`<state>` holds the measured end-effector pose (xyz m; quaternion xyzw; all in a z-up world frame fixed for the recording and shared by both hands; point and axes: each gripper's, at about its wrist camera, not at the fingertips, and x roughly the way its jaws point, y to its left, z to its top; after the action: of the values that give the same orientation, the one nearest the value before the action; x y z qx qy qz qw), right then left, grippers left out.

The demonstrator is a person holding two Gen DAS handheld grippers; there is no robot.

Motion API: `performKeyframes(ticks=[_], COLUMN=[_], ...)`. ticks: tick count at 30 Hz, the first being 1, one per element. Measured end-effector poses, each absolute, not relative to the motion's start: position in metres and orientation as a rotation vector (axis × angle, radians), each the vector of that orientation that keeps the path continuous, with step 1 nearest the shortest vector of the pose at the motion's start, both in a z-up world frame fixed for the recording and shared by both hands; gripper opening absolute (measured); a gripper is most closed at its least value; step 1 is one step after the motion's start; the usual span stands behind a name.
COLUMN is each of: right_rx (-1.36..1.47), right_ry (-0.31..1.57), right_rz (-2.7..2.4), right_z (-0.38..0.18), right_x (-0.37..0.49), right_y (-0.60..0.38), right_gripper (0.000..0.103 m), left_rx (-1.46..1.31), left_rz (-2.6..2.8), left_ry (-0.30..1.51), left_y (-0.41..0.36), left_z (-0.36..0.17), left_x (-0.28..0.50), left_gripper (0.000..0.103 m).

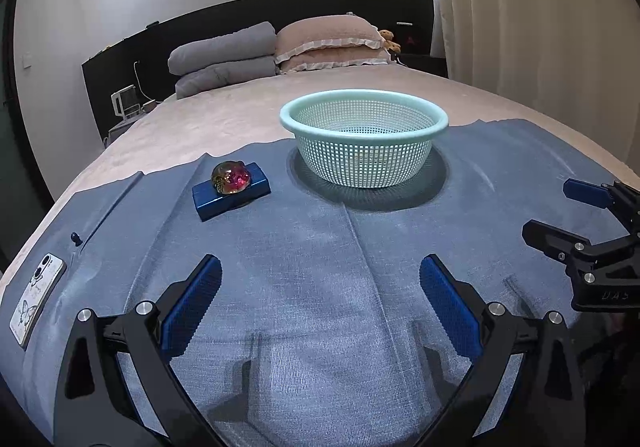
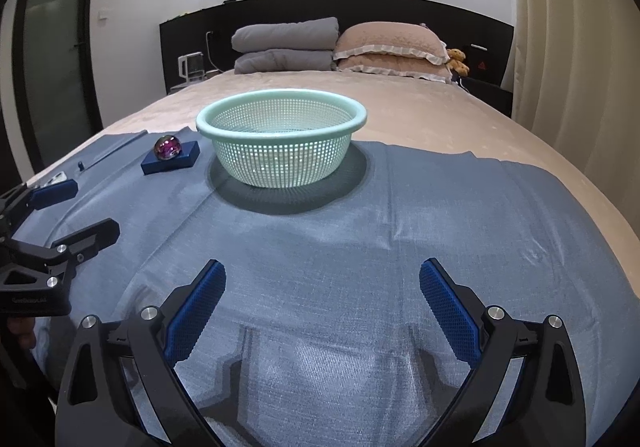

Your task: Organize jewelry

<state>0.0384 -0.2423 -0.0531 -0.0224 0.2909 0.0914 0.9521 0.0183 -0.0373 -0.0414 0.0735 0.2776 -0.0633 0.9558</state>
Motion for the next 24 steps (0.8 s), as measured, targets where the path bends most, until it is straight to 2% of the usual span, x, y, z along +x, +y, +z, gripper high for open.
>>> performKeyframes(ticks=[24], right_rx=[-0.064], right_ry=[0.611], right_rz=[0.183], right_z=[-0.0592], right_x=[0.041], right_y=[-0.2381], right_gripper=[0.093], left_rx=[0.137], left_rz=[-0.133], left_ry=[0.592], left_y=[-0.0311], left_z=[-0.0466], left_x=[0.0232], left_gripper=[0.097])
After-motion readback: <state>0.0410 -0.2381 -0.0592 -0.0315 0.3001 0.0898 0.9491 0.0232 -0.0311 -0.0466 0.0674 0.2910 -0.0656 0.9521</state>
